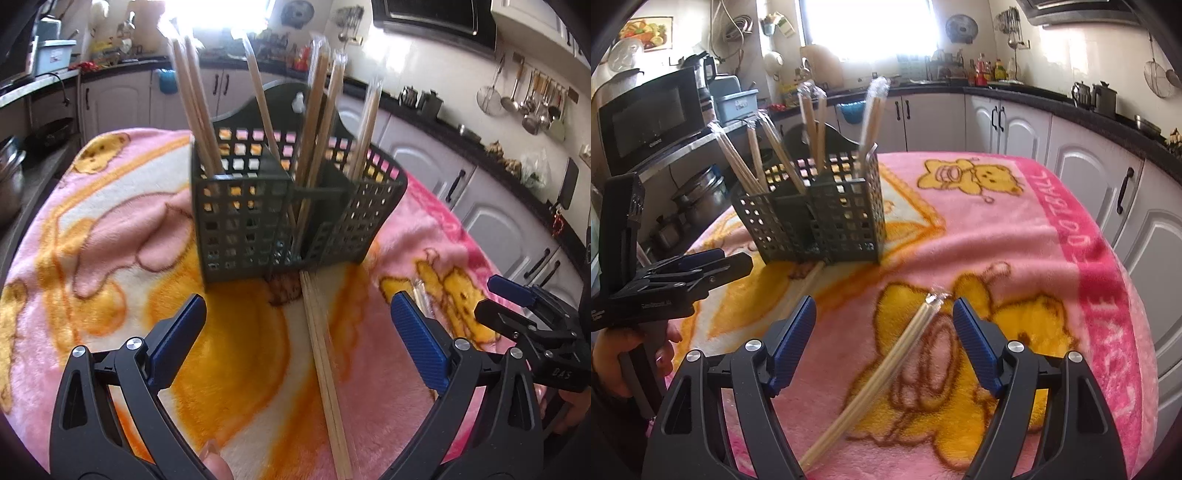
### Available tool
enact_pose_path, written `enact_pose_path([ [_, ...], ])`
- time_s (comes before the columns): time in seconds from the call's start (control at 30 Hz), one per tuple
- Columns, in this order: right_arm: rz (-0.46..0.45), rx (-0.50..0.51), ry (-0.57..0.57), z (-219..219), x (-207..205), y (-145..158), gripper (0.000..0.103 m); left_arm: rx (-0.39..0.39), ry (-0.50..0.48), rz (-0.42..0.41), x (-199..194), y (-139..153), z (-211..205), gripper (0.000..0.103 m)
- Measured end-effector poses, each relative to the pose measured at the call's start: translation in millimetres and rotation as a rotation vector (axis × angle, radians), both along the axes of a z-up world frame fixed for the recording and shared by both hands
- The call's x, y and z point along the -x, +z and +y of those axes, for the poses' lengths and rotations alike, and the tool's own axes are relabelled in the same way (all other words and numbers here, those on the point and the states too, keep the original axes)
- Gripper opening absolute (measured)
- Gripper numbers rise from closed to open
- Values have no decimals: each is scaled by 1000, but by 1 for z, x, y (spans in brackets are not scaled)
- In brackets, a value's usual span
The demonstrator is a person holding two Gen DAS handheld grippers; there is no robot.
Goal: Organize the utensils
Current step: 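Move both open tools down to the last chopsticks on the blanket, then close the left tool on a chopstick while the right tool grasps the last one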
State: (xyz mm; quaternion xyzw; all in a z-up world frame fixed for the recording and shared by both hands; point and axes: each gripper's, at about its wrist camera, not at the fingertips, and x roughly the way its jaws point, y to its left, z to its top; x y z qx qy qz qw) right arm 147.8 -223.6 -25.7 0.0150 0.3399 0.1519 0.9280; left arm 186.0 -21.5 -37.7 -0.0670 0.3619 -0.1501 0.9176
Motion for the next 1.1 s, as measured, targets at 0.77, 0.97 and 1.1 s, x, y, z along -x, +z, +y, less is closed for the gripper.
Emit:
enact_pose_path([
  [0.77, 195, -21, -11, -12, -65, -40, 67, 7, -47, 159, -54, -41, -40, 56],
  [0.97, 226, -9, -21, -9, -80, -49, 65, 1, -38, 163, -59, -47, -42, 50],
  [1.1, 277, -14, -45, -10, -89, -59, 57, -18, -33, 163, -61, -51, -43, 44],
])
